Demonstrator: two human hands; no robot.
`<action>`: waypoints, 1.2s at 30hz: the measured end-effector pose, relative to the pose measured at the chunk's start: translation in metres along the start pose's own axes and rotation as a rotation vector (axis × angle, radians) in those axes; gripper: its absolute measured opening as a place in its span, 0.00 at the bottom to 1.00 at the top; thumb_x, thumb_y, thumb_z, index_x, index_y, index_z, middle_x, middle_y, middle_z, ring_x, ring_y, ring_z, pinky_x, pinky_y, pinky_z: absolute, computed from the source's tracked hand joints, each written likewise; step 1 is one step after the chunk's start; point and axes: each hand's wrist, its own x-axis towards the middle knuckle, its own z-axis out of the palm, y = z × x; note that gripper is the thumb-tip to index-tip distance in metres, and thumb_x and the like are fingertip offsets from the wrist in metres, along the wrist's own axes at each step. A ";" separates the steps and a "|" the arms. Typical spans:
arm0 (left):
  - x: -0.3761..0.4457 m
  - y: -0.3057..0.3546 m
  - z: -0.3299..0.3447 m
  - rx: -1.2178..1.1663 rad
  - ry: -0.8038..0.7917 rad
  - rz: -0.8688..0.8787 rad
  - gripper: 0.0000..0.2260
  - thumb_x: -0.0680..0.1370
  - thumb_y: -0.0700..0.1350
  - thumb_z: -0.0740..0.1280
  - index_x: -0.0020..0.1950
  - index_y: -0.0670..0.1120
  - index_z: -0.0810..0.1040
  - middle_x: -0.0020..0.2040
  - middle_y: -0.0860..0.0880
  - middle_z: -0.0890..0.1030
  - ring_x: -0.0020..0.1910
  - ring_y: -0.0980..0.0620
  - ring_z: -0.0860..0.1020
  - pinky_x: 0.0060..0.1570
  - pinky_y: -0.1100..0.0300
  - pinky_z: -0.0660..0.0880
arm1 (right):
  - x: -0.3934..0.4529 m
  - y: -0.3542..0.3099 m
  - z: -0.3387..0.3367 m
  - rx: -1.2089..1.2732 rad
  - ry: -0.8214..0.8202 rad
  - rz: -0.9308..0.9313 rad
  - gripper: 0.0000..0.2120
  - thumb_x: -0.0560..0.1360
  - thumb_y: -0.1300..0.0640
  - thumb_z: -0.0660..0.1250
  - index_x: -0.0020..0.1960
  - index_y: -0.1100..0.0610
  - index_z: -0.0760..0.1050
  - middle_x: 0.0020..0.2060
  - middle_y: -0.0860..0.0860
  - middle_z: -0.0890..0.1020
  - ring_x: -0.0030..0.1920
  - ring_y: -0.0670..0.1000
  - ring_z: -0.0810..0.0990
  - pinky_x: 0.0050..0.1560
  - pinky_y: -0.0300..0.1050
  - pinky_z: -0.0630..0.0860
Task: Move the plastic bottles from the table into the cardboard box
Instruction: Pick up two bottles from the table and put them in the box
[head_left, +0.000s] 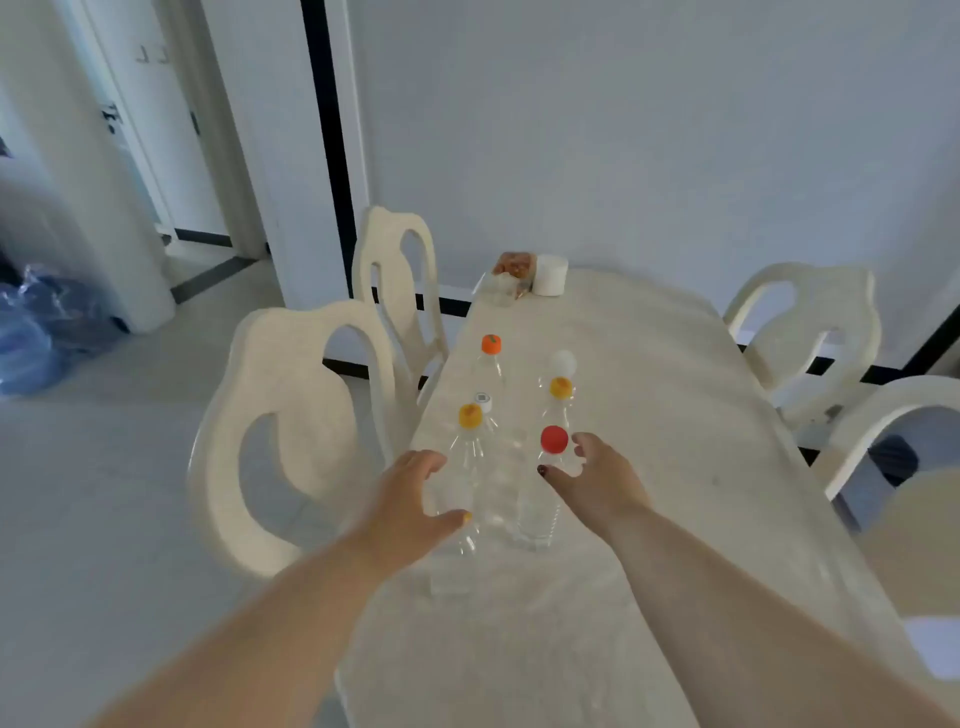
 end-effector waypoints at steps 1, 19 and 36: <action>0.004 -0.006 0.004 -0.019 -0.002 0.016 0.27 0.69 0.54 0.76 0.66 0.51 0.73 0.60 0.55 0.75 0.61 0.56 0.74 0.58 0.59 0.70 | 0.003 0.000 0.004 0.028 0.008 0.031 0.34 0.73 0.41 0.69 0.73 0.52 0.65 0.69 0.49 0.74 0.66 0.53 0.74 0.61 0.50 0.72; 0.018 -0.053 0.049 -0.244 -0.144 -0.047 0.24 0.60 0.60 0.77 0.54 0.69 0.75 0.49 0.68 0.82 0.53 0.61 0.80 0.55 0.49 0.80 | 0.020 0.007 0.040 0.015 0.016 0.090 0.29 0.71 0.46 0.74 0.67 0.52 0.68 0.59 0.50 0.73 0.49 0.51 0.73 0.46 0.45 0.69; 0.022 0.020 0.040 -0.408 -0.213 0.160 0.20 0.61 0.59 0.77 0.50 0.74 0.77 0.50 0.69 0.83 0.54 0.68 0.79 0.58 0.62 0.75 | -0.031 0.035 -0.024 0.196 0.139 0.029 0.28 0.69 0.44 0.75 0.66 0.43 0.70 0.54 0.41 0.76 0.53 0.48 0.74 0.50 0.44 0.69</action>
